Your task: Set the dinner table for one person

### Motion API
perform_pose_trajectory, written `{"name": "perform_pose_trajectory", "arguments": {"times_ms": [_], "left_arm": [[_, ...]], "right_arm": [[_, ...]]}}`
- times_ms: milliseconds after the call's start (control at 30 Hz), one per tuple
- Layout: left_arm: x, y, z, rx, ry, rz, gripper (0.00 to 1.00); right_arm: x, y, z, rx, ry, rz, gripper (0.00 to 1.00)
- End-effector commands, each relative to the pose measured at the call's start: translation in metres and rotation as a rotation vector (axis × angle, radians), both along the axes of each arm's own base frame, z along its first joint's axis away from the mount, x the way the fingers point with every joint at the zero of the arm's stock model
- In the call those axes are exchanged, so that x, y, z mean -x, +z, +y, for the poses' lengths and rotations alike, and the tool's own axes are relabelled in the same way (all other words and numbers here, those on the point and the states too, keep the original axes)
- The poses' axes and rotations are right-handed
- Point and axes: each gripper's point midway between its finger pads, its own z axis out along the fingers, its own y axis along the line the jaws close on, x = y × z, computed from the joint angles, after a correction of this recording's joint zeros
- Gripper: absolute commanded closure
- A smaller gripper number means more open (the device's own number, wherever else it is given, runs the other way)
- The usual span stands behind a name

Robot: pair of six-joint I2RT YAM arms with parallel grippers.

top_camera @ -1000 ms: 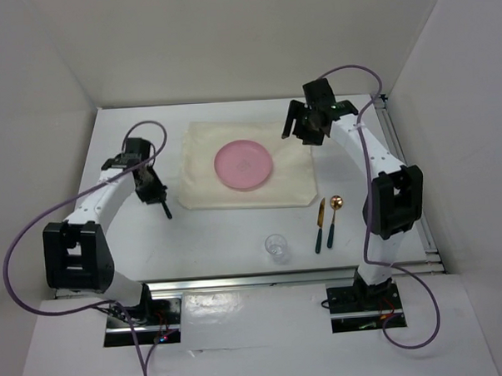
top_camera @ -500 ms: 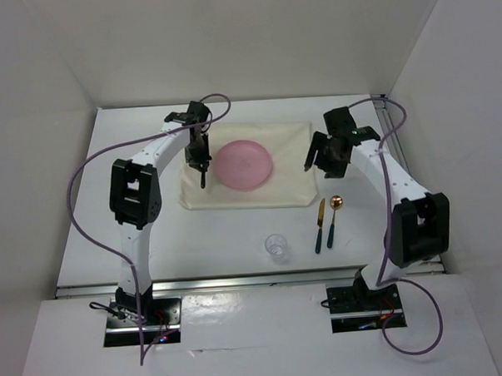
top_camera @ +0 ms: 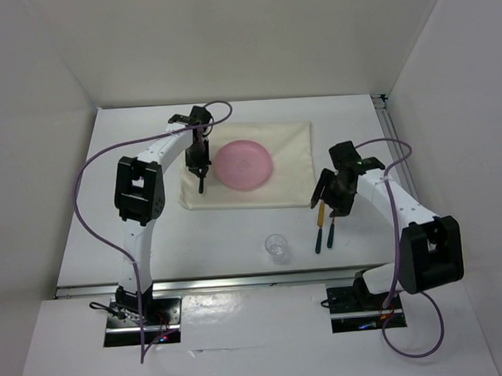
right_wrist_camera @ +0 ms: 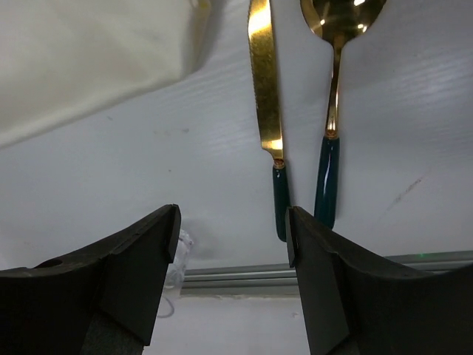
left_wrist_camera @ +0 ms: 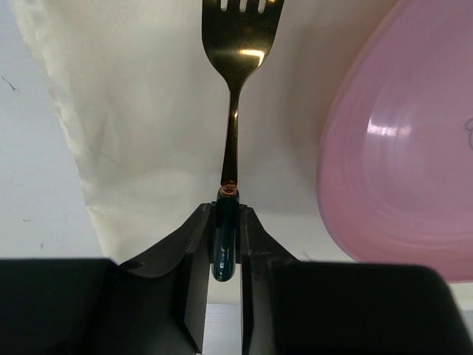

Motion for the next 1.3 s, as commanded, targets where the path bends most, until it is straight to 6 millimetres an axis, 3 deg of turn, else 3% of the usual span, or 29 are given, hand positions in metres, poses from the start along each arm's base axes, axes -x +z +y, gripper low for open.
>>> {"name": "perform_pose_trajectory", "arguments": {"times_ms": [0,200,300,367,433,500,600,767,867,900,933,1033,1200,1233,1267], "left_arm": [[-0.005,-0.006,-0.002,0.007,0.016,-0.01,1.0],[-0.008,-0.016,-0.004,0.006,0.034,0.009,1.0],[-0.003,-0.013,-0.004,0.008,0.055,0.018,0.75],[-0.002,-0.009,-0.003,0.015,0.055,-0.004,0.51],[-0.007,0.009,-0.005,0.03,0.054,-0.049,0.31],[-0.012,0.018,-0.006,0.036,0.045,-0.076,0.24],[-0.016,0.048,-0.007,0.05,0.045,-0.12,0.18],[-0.015,0.096,-0.005,0.069,0.047,-0.207,0.17],[-0.012,0.124,-0.007,0.104,0.051,-0.261,0.17],[-0.013,0.133,-0.007,0.11,0.051,-0.281,0.17],[-0.008,0.14,-0.008,0.12,0.047,-0.285,0.17],[-0.007,0.149,-0.007,0.125,0.047,-0.299,0.17],[0.001,0.182,-0.012,0.184,0.039,-0.351,0.17],[0.002,0.186,-0.014,0.196,0.035,-0.357,0.17],[0.004,0.183,-0.014,0.196,0.043,-0.346,0.17]], "right_arm": [[0.017,-0.003,0.004,-0.036,-0.027,0.025,0.3],[0.037,-0.03,0.009,-0.045,-0.038,0.089,0.32],[0.046,-0.043,0.012,-0.042,-0.031,0.113,0.34],[0.051,-0.055,0.014,-0.043,-0.02,0.139,0.35],[0.053,-0.063,0.014,-0.044,-0.029,0.147,0.36],[0.057,-0.071,0.016,-0.04,-0.019,0.157,0.38],[0.057,-0.08,0.014,-0.025,-0.022,0.174,0.4],[0.052,-0.092,0.014,-0.01,-0.027,0.163,0.48],[0.049,-0.095,0.011,0.012,-0.045,0.169,0.66],[0.048,-0.093,0.008,0.031,-0.05,0.169,0.73],[0.05,-0.094,0.008,0.043,-0.054,0.177,0.85],[0.038,-0.071,0.002,0.071,-0.077,0.112,1.0],[0.004,-0.019,0.015,0.062,-0.008,-0.053,1.0],[-0.01,-0.001,0.023,0.047,0.015,-0.109,1.0],[-0.017,0.003,0.025,0.058,0.049,-0.121,1.0]]}}
